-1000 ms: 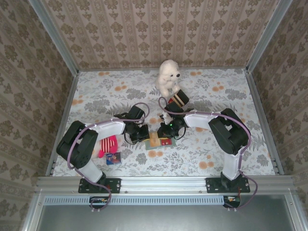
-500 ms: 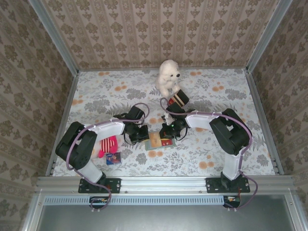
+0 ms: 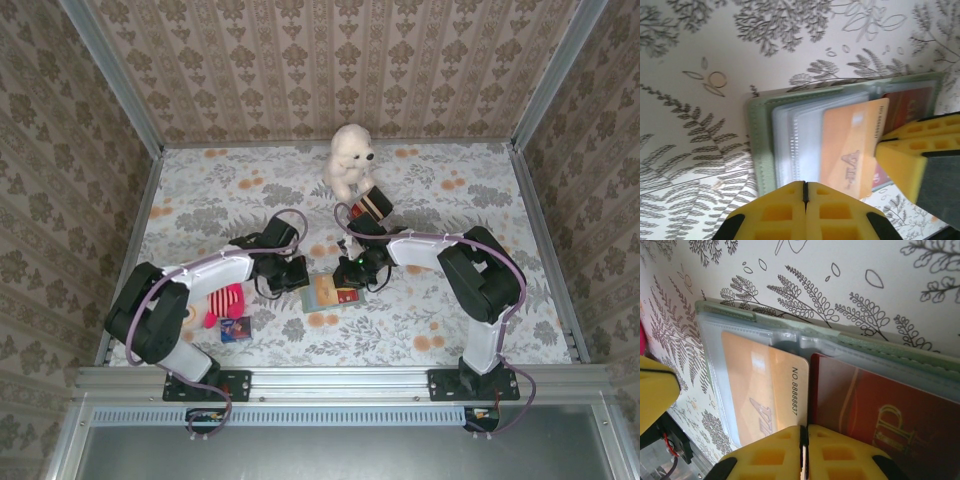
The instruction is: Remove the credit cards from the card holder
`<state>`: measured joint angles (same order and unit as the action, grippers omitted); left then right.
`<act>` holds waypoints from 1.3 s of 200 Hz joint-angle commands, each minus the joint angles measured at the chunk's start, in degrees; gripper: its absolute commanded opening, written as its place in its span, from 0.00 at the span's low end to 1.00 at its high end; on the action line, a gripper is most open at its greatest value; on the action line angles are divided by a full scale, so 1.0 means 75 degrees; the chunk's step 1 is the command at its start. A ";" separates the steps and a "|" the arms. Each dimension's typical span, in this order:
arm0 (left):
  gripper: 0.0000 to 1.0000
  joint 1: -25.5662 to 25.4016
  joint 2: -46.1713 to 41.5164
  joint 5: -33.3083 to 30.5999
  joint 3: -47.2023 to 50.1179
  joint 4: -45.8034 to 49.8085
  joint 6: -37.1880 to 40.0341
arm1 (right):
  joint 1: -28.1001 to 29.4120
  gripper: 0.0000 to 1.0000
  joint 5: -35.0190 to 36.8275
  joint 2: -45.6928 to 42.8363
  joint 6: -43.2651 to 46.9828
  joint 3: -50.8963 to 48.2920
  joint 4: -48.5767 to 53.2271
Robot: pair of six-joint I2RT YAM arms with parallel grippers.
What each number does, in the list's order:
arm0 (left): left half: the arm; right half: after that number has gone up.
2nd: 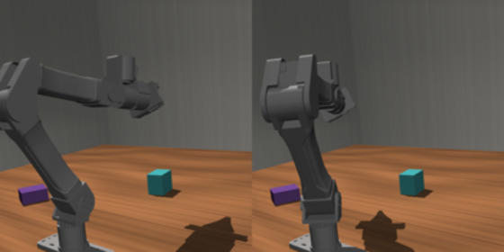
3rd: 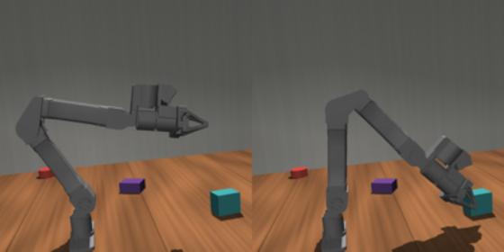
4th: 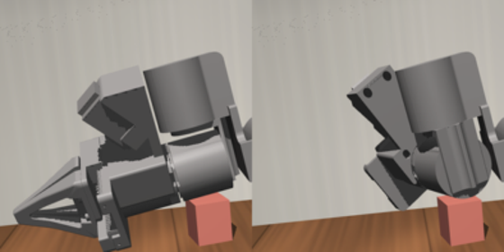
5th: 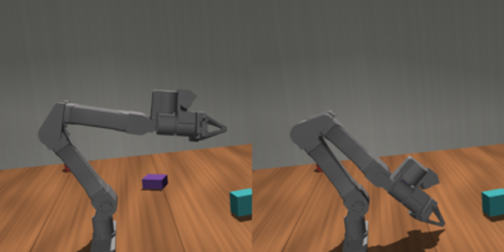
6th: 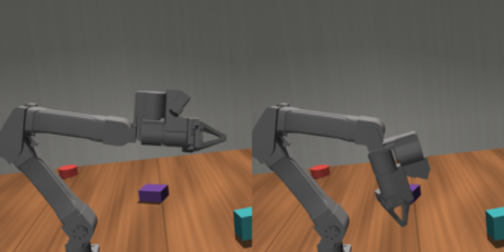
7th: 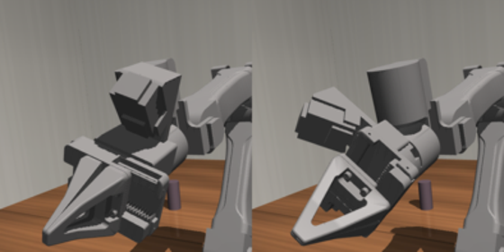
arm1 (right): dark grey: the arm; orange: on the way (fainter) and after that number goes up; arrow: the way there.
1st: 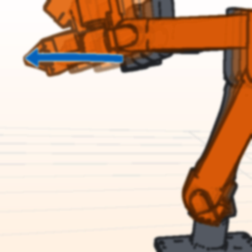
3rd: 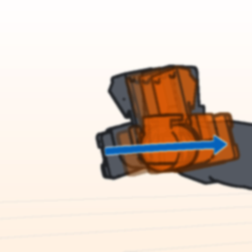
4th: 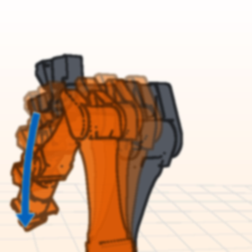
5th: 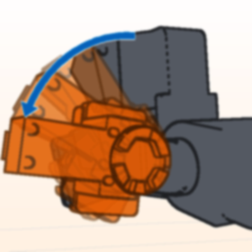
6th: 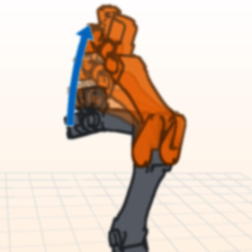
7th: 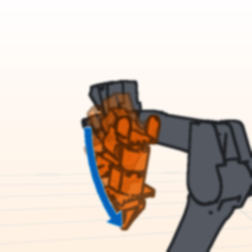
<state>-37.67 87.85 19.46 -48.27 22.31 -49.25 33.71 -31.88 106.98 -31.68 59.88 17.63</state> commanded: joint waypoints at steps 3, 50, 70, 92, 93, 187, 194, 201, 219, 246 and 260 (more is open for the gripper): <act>0.00 -0.0141 0.0179 0.0111 -0.0222 -0.0202 0.0110 | -0.0042 0.16 0.0193 0.0077 0.0011 -0.0082 0.0299; 0.00 -0.0339 0.0782 -0.0145 -0.0328 -0.0164 0.0077 | -0.0042 0.24 0.0102 0.0133 -0.0017 -0.0068 0.0243; 0.00 -0.0344 0.0860 -0.0228 -0.0135 -0.0207 0.0008 | -0.0042 0.25 0.0070 0.0179 -0.0019 -0.0027 0.0244; 0.00 -0.0347 0.0885 -0.0262 0.0018 -0.0157 0.0004 | -0.0042 0.25 -0.0031 0.0261 -0.0021 -0.0026 0.0168; 0.00 -0.0351 0.0890 -0.0263 0.0022 -0.0148 0.0004 | -0.0042 0.25 -0.0041 0.0264 -0.0020 -0.0032 0.0168; 0.00 -0.0357 0.0901 -0.0298 0.0324 -0.0035 0.0014 | -0.0060 0.17 -0.0415 0.0386 -0.0067 -0.0062 -0.0244; 0.00 -0.0363 0.0877 -0.0309 0.0320 -0.0033 -0.0005 | -0.0063 0.15 -0.0414 0.0362 -0.0025 -0.0062 -0.0240; 0.00 -0.0363 0.0854 -0.0310 0.0314 -0.0021 -0.0003 | -0.0077 0.13 -0.0415 0.0319 0.0033 -0.0062 -0.0202; 0.00 -0.0368 0.0797 -0.0333 0.0251 0.0034 -0.0005 | -0.0129 0.07 -0.0381 0.0186 0.0190 -0.0050 -0.0067; 0.01 -0.0361 0.0739 -0.0357 0.0098 0.0165 0.0041 | -0.0267 0.02 -0.0345 -0.0091 0.0393 -0.0159 0.0117; 0.05 -0.0363 0.0688 -0.0347 -0.0008 0.0229 0.0053 | -0.0355 0.00 -0.0349 -0.0293 0.0514 -0.0267 0.0203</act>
<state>-40.10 93.25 19.03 -48.42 18.57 -49.28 32.27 -35.22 107.72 -30.28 59.70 16.53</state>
